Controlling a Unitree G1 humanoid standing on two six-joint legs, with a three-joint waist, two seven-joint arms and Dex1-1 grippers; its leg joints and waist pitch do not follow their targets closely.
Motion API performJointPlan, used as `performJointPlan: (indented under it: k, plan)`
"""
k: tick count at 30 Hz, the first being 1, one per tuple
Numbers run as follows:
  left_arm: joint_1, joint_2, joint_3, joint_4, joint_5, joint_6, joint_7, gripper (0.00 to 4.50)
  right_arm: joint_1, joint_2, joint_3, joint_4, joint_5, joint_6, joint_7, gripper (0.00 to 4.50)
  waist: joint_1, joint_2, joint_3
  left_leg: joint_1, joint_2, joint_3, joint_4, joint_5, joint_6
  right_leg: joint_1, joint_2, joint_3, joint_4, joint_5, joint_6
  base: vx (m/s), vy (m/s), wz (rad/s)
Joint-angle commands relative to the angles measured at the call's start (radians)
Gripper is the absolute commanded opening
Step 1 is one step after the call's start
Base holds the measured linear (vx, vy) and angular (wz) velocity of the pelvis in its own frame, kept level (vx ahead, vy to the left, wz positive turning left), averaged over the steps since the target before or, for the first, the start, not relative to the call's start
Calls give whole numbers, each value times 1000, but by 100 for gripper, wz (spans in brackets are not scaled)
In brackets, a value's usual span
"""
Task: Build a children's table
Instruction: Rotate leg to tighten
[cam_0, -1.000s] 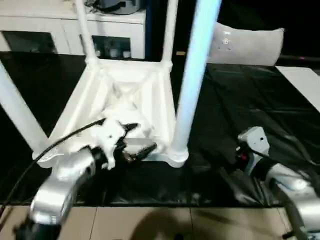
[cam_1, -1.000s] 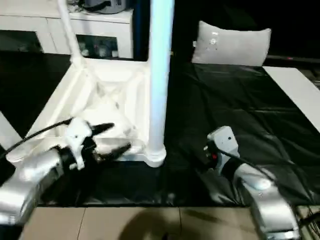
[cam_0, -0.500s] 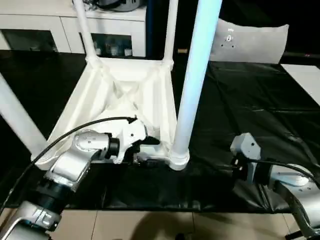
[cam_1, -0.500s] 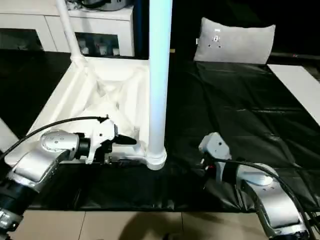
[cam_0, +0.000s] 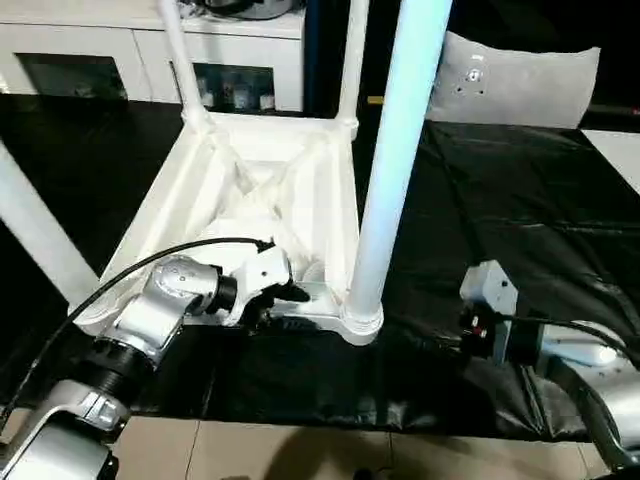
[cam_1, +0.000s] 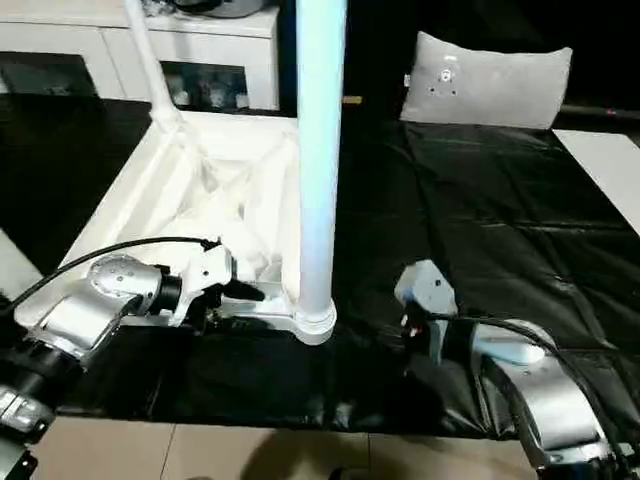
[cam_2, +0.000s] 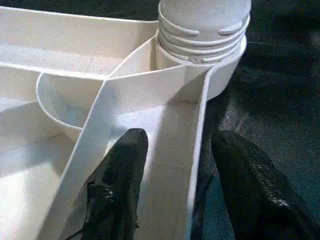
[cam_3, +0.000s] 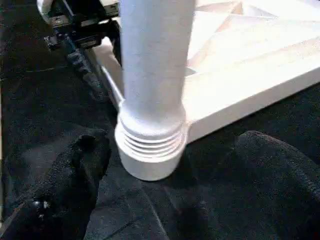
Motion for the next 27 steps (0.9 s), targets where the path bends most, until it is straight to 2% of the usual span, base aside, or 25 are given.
performJointPlan:
  k: [1,5,8,12,21,27]
  plan:
    - [-17,-3,-13,10,5,-14,-13,204,-12,3,10,-2,4,0,9,450,7,9,-56,-20,36,12,-89,-89,57,77,-53,35,-67,-324,-187,0,0,0]
    - [-27,-10,-7,46,16,-42,-16,192,-15,10,14,1,4,-1,9,450,8,10,-56,-24,38,13,-90,-89,50,80,-53,32,-66,-313,-185,0,0,0]
    - [-33,-14,-6,70,25,-60,-17,155,-13,9,19,4,2,-2,12,450,10,8,-59,-25,39,15,-89,-73,49,81,-54,30,-62,-288,-188,0,0,0]
    - [-33,-15,-8,83,33,-70,-25,115,-13,7,26,5,0,-2,16,450,9,10,-59,-26,40,15,-88,-59,49,82,-55,30,-59,-263,-195,0,0,0]
    - [-37,-21,-14,119,46,-99,-41,48,-13,8,31,14,-2,-9,21,450,8,13,-56,-26,41,15,-94,-106,40,80,-55,29,-70,-353,-164,0,0,0]
    - [-43,-18,-28,132,70,-116,-57,6,-47,23,38,48,1,-15,34,450,3,14,-58,-29,41,13,-94,-103,36,82,-57,28,-67,-334,-170,0,0,0]
